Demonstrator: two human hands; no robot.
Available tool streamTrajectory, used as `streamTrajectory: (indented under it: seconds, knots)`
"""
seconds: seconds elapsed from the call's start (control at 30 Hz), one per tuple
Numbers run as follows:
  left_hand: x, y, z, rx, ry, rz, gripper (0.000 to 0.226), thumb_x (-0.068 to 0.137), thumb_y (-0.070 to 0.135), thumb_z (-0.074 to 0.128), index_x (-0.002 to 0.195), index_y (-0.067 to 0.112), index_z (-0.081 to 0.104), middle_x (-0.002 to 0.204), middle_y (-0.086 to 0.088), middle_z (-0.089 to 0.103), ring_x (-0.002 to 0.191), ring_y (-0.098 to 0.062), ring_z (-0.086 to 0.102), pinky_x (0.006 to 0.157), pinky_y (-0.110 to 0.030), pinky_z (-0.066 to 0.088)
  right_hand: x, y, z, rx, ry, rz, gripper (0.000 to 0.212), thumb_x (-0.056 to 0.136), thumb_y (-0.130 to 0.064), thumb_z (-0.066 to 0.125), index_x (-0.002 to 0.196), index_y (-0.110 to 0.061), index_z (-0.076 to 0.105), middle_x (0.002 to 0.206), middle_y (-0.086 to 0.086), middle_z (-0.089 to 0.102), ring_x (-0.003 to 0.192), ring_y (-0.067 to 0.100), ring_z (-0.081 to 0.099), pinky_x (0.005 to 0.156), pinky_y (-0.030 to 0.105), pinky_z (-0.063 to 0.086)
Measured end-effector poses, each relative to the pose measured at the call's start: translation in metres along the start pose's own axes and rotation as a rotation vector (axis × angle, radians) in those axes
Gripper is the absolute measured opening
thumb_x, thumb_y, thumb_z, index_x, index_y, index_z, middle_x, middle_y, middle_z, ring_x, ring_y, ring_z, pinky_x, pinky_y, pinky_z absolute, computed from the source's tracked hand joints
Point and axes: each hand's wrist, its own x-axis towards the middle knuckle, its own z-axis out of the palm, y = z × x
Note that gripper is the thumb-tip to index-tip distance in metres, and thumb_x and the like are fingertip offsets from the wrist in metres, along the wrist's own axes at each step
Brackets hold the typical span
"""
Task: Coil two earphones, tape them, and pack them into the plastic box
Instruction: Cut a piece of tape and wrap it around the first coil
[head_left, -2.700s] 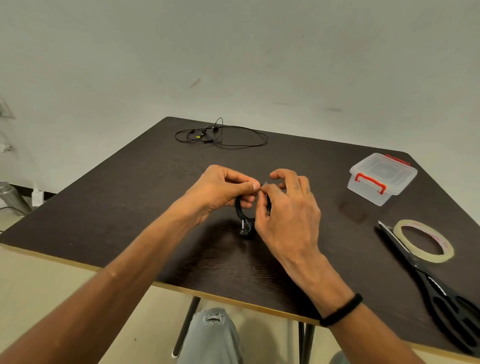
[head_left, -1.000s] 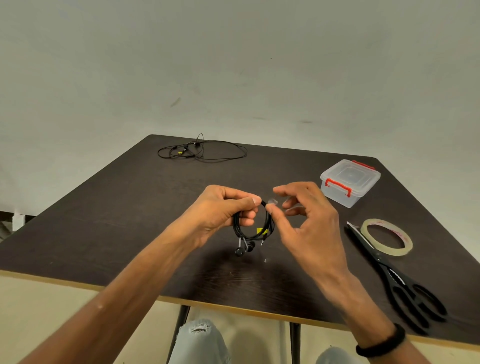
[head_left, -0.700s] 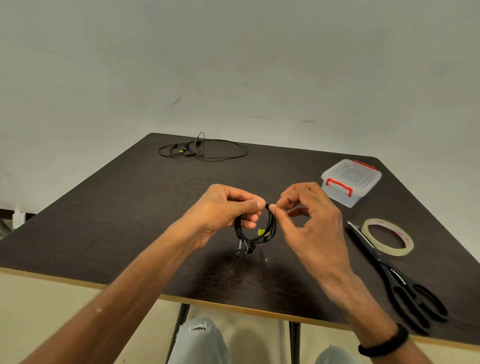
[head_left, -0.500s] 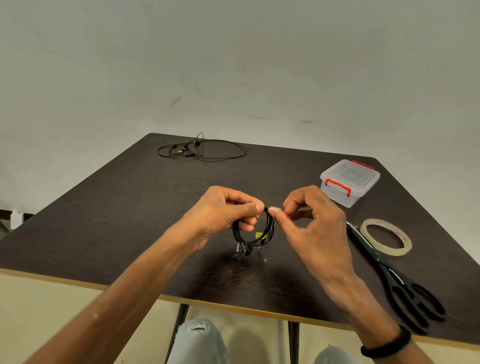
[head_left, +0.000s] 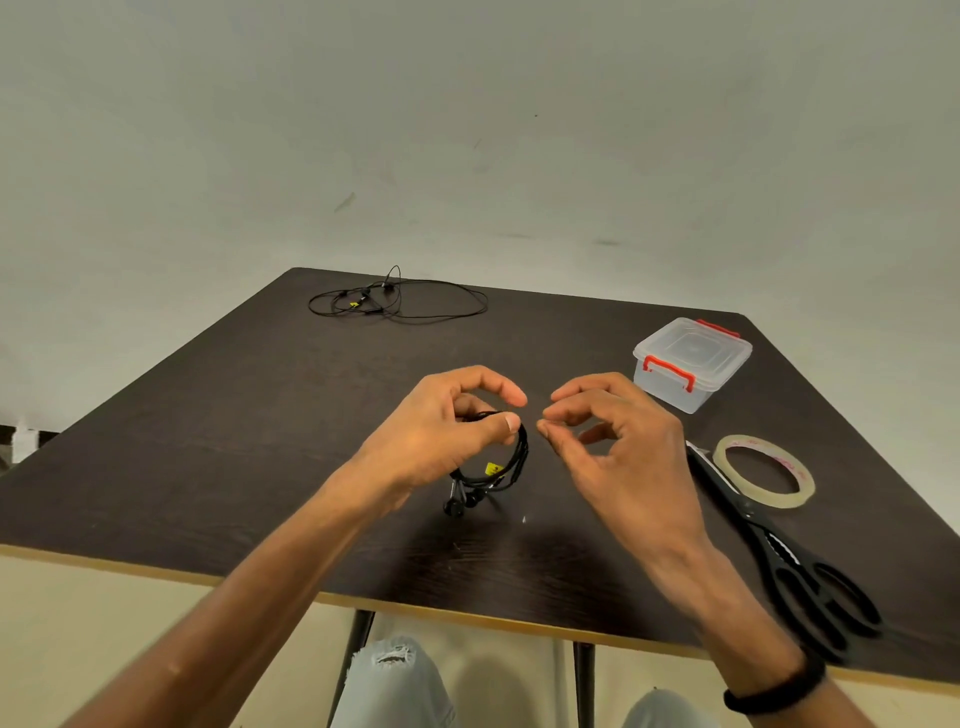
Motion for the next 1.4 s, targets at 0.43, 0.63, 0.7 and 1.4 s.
streamTrajectory:
  seconds: [0.43,0.63,0.7,1.4]
  knots:
    - [0.001,0.007,-0.003,0.136,-0.04,0.19,0.021,0.084,0.032,0.086,0.105,0.034,0.08,0.081,0.009,0.071,0.075,-0.014,0.065,0.079,-0.031,0.056,0.004,-0.009,-0.008,-0.061,-0.002,-0.003,0.022,0.08,-0.028,0.089,0.084,-0.028,0.067,0.102,-0.017,0.065,0.089,0.007,0.066,0.067,0.032,0.06]
    - [0.002,0.011,-0.003,0.191,-0.037,0.261,0.008,0.091,0.024,0.08,0.099,0.026,0.082,0.094,0.005,0.078,0.09,-0.014,0.073,0.091,-0.043,0.059,0.006,-0.012,-0.008,-0.046,-0.001,0.015,0.032,0.078,-0.023,0.09,0.077,-0.028,0.058,0.086,-0.012,0.065,0.081,0.01,0.065,0.066,0.038,0.058]
    - [0.003,0.011,-0.003,0.211,-0.038,0.263,0.007,0.092,0.024,0.079,0.098,0.026,0.082,0.094,0.006,0.078,0.091,-0.013,0.073,0.092,-0.044,0.059,0.006,-0.014,-0.009,0.027,-0.033,0.073,0.031,0.079,-0.021,0.091,0.078,-0.026,0.06,0.083,-0.009,0.067,0.079,0.012,0.068,0.067,0.039,0.059]
    - [0.009,0.036,-0.009,0.265,-0.089,0.294,0.007,0.096,0.028,0.074,0.1,0.026,0.079,0.098,0.006,0.08,0.097,-0.014,0.075,0.096,-0.047,0.058,0.0,-0.021,-0.015,0.756,-0.095,0.439,0.025,0.084,-0.016,0.085,0.108,-0.022,0.082,0.1,0.005,0.08,0.091,0.016,0.076,0.073,0.034,0.061]
